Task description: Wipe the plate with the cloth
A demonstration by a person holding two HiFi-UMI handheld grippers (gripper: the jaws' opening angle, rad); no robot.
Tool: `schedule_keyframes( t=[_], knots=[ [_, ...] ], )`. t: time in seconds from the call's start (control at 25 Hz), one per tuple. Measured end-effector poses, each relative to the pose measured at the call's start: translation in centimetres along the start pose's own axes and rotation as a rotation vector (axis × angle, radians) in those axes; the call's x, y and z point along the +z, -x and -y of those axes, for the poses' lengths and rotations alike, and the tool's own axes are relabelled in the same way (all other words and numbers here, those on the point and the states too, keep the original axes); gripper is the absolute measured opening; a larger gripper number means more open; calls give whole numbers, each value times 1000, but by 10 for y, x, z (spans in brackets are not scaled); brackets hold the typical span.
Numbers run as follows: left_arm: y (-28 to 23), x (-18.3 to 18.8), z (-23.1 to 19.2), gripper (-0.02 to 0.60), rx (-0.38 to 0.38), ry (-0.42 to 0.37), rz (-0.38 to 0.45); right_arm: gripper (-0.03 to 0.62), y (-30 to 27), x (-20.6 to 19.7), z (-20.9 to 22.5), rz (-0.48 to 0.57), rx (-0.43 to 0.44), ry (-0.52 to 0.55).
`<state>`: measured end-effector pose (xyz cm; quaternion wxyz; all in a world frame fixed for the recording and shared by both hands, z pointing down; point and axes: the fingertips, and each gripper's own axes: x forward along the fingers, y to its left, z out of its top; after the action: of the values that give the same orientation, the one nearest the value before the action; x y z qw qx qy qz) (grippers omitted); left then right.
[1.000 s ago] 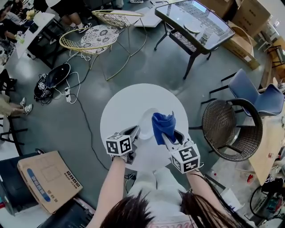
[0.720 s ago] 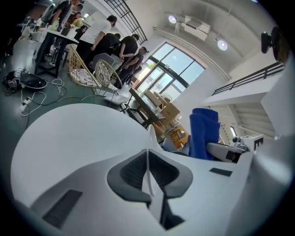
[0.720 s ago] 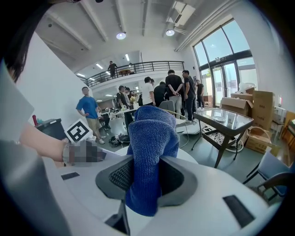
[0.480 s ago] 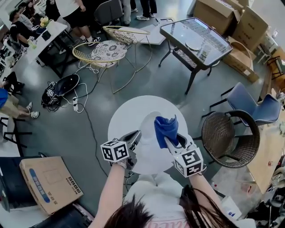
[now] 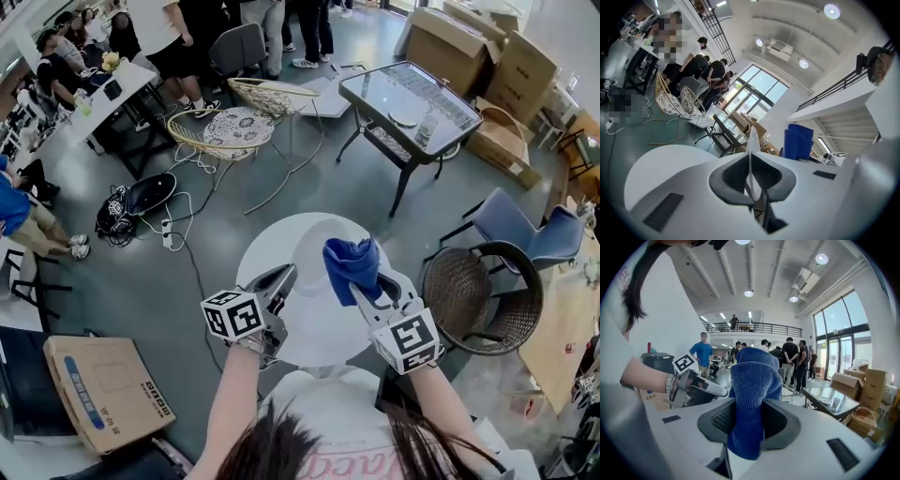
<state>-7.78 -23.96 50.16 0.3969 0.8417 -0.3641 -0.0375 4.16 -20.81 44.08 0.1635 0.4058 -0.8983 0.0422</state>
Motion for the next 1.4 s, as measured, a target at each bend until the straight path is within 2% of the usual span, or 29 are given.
schedule_keyframes(
  t=[0.24, 0.44, 0.76, 1.08, 1.4],
  knots=[
    [0, 19, 21, 20, -40, -49, -11, 133, -7, 18, -34, 5, 93, 169],
    [-2, 25, 36, 20, -77, -36, -15, 133, -25, 1, -62, -87, 202, 197],
    [10, 20, 47, 21, -125, -27, -18, 133, -38, -8, -62, -152, 222, 155],
    [14, 13, 54, 23, -154, -53, -48, 133, -43, -2, -21, -169, 106, 115],
    [21, 10, 55, 23, -164, -67, -58, 133, -37, 16, 35, -128, -89, 31]
  ],
)
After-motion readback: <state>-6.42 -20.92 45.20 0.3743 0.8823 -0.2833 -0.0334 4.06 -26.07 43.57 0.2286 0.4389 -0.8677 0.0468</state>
